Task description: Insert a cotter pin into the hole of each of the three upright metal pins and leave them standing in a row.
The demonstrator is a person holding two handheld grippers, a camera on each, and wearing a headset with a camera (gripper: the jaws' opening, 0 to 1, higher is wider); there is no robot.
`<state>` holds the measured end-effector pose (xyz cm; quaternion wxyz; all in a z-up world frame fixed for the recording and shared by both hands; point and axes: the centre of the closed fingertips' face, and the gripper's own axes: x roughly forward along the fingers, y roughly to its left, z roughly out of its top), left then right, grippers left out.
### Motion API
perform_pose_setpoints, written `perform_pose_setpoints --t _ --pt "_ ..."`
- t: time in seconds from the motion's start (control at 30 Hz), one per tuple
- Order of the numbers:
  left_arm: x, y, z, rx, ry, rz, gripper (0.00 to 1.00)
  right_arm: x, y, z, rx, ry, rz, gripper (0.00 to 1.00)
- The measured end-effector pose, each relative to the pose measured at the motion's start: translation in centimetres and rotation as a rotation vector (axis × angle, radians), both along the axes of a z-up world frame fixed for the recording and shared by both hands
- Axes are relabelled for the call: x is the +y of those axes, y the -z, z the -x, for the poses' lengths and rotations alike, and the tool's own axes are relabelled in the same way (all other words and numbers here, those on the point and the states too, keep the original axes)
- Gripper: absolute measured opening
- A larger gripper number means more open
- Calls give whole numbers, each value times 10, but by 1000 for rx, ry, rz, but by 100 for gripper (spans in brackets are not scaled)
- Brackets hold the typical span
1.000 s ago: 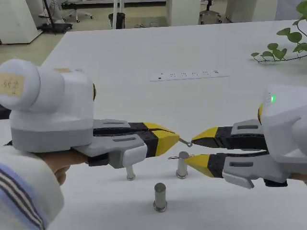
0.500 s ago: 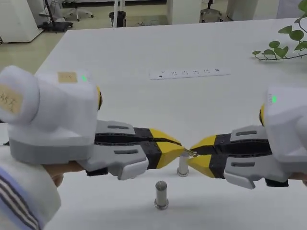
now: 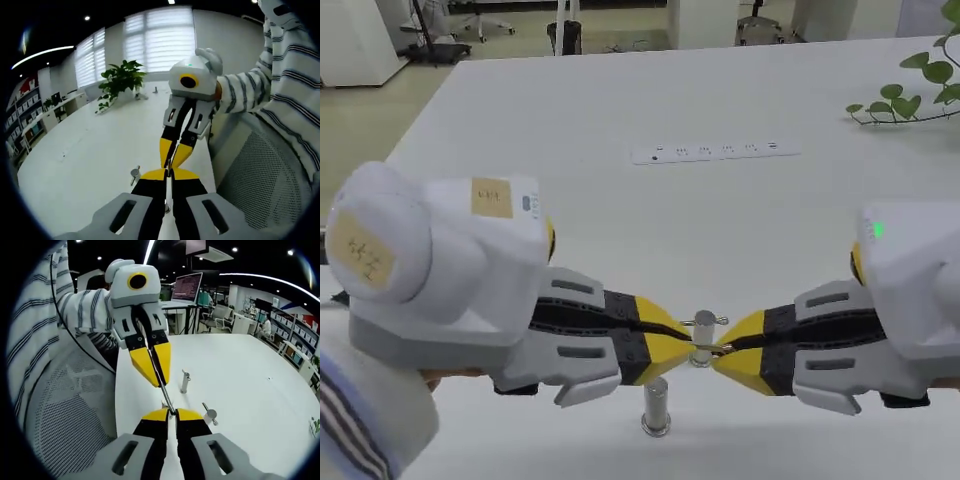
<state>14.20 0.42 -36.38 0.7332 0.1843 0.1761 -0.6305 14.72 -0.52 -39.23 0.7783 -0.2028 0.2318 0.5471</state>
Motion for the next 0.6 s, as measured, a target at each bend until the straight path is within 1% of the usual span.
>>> perform_pose_setpoints --t 0.07,0.17,0.27,0.33,0.4,0.47,0.53,0.57,0.6 --pt "0 4 3 -13 25 -18 0 1 1 3 -3 -22 11 0" --pt "-1 6 5 -15 38 -29 0 1 5 8 7 -53 34 0" --pt "0 11 8 -23 60 -48 0 1 7 11 15 -72 45 0" --pt "2 16 9 -35 73 -77 0 1 7 13 14 -86 47 0" --pt "3 21 8 -35 64 -96 0 2 6 14 7 -97 49 0" --pt "4 23 7 -35 57 -91 0 1 8 15 11 -104 60 0" --pt "4 24 6 -32 47 -85 0 0 8 14 -6 -112 69 0" --pt "5 25 6 -33 42 -86 0 1 8 14 -4 -115 68 0" --pt "6 26 5 -40 42 -93 0 2 8 15 2 -117 67 0"
